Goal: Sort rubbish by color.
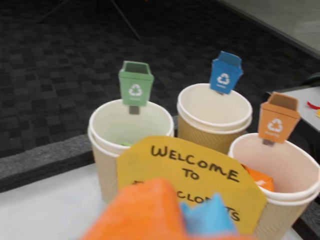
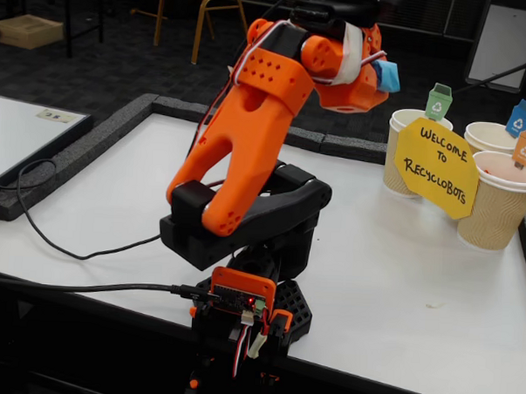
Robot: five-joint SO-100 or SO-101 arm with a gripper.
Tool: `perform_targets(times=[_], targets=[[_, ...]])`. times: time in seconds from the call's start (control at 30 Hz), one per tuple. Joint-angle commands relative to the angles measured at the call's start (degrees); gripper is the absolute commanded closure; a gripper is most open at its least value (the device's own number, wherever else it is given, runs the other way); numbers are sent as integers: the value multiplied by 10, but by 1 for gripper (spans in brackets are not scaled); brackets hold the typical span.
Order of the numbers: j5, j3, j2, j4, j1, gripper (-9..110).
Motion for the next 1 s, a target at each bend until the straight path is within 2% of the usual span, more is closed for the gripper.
perform_targets(times=[0.0, 0.17, 0.3, 0.57, 0.97], targets=[[11, -16, 2, -22, 16, 101], [11, -41, -50, -50, 14, 101], [11, -104, -194, -102, 32, 101], [11, -352, -539, -188, 71, 101], [2, -680, -899, -200, 97, 101]])
